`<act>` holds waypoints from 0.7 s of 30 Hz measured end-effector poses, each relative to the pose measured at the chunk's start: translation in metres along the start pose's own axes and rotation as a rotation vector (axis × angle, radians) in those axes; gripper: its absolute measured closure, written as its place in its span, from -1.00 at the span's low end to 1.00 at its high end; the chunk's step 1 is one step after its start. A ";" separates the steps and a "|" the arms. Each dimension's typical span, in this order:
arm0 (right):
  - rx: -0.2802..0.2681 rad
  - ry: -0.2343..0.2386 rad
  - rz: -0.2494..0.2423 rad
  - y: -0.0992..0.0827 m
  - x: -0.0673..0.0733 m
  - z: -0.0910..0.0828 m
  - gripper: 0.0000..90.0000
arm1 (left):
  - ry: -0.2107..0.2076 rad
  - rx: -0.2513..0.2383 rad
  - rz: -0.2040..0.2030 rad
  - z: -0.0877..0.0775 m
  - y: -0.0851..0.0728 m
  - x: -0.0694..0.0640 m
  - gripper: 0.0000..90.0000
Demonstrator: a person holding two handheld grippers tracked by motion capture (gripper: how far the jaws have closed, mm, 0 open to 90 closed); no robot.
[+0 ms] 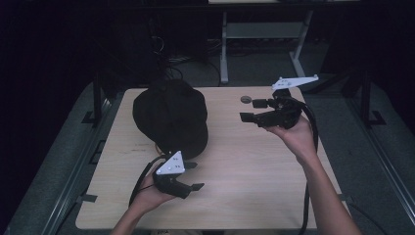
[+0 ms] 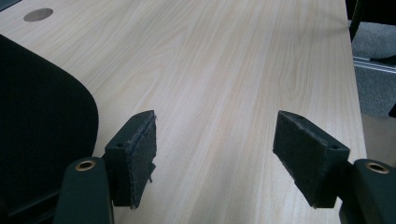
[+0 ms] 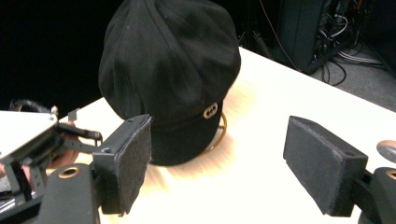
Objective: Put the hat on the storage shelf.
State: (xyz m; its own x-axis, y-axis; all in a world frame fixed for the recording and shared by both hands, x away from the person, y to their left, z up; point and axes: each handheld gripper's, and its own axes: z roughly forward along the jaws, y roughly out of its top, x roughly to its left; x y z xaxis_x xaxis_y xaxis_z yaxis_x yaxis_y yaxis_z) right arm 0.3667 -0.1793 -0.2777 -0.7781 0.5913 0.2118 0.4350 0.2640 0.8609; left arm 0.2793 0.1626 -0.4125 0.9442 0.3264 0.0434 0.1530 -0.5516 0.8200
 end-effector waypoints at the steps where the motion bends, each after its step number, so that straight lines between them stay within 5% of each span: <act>1: 0.001 -0.003 0.004 -0.003 0.000 -0.003 -0.49 | 0.001 0.001 0.000 0.000 0.000 0.000 -0.34; 21: -0.010 -0.075 0.114 -0.105 -0.006 -0.047 -0.52 | -0.009 -0.004 -0.002 0.001 -0.002 -0.001 -0.34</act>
State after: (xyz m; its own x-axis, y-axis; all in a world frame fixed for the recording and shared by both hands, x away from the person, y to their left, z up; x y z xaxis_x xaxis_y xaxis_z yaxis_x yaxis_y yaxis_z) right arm 0.3044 -0.2462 -0.3472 -0.6879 0.6721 0.2739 0.5138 0.1845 0.8378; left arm 0.2780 0.1627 -0.4144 0.9464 0.3210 0.0366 0.1540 -0.5476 0.8224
